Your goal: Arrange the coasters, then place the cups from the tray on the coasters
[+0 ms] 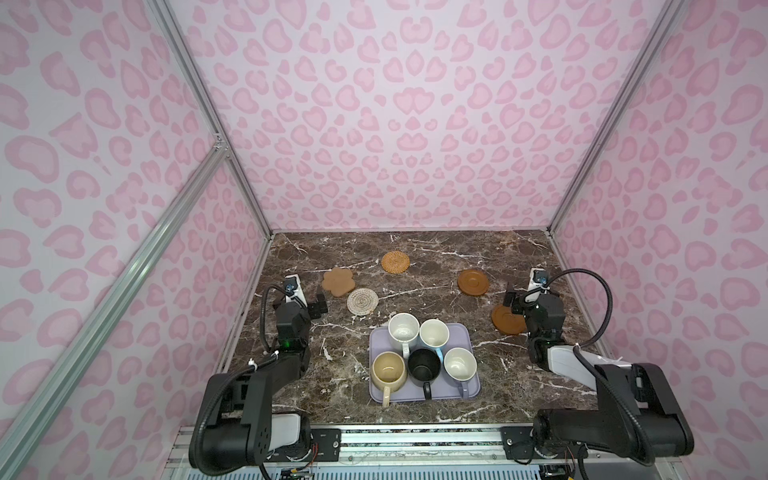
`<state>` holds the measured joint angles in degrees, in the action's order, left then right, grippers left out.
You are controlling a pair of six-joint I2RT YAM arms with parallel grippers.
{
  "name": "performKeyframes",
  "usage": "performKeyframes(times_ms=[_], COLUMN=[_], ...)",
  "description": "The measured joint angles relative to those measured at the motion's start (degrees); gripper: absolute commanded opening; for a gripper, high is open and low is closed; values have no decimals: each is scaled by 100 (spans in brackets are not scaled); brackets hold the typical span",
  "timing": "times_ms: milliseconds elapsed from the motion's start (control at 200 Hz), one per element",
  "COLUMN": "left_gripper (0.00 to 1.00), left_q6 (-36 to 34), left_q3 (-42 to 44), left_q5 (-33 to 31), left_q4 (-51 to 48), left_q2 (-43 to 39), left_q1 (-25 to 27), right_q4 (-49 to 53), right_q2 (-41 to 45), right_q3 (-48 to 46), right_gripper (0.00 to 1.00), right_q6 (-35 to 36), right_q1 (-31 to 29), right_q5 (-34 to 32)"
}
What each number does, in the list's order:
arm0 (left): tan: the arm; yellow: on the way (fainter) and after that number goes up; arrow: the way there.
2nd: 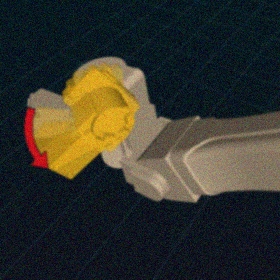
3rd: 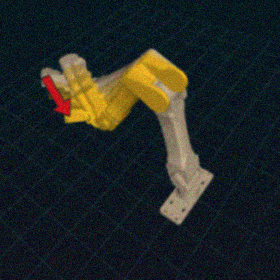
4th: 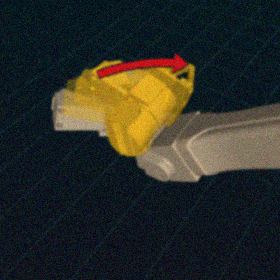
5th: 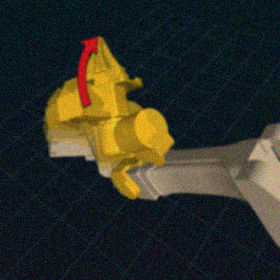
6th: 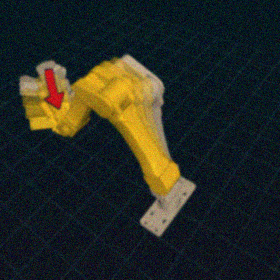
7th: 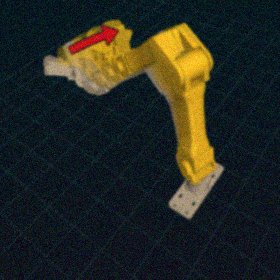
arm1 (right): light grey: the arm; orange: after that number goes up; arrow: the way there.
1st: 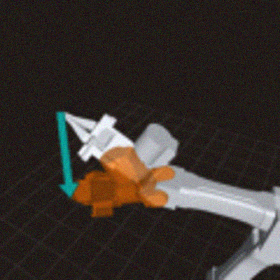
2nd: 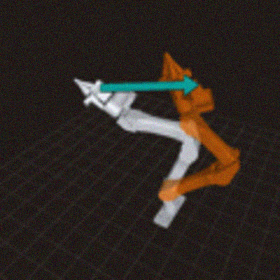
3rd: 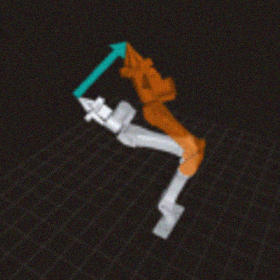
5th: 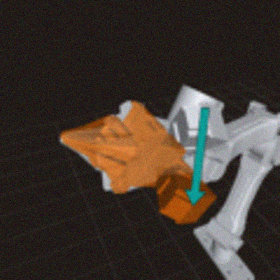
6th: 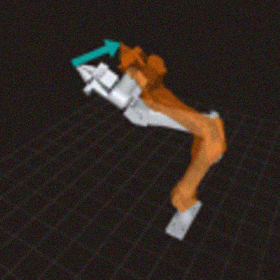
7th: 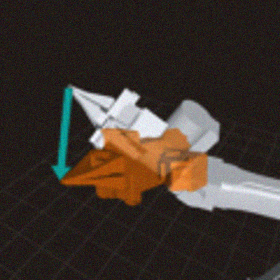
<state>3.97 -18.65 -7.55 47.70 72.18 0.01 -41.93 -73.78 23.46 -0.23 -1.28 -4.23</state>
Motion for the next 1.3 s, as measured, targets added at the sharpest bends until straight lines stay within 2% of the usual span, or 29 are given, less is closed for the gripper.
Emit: performKeyframes(times_ms=[120, 280, 475, 575, 650, 835, 995, 1115, 1300], left_gripper=[97, 97, 97, 97, 97, 97, 97, 97, 97], left_q6=[133, 715, 1674, 2334, 2568, 2750, 2900, 3008, 3047], left_q3=[-181, -404, -1097, -1436, -1617, -2476, -3073, -3292, -3733], left_q5=[13, 39, 337, 374, 535, 1115, 1257, 1322, 1364], left_q4=[-527, -1045, -1790, -2352, -2710, -3799, -4863, -5484, -6048], left_q2=[-649, -1340, -1821, -1917, -1917, -1611, -1272, -1036, -614], left_q1=[17, 37, 37, 20, 4, 24, 188, 413, 774], right_q4=[807, 1707, 2234, 2402, 2712, 3598, 4144, 4288, 4227], right_q2=[592, 1373, 2144, 2286, 2256, 1856, 1405, 1191, 824], right_q3=[450, 758, 903, 841, 1078, 1941, 2417, 2702, 3008], right_gripper=[100, 100, 100, 100, 100, 100, 100, 100, 99], right_q6=[-2, -98, -1038, -1534, -1591, -1558, -1565, -1620, -1305], right_q1=[0, 0, 85, 210, 122, -664, -1346, -1860, -2697], right_q5=[186, 544, 608, 892, 1185, 1266, 1099, 833, 719])
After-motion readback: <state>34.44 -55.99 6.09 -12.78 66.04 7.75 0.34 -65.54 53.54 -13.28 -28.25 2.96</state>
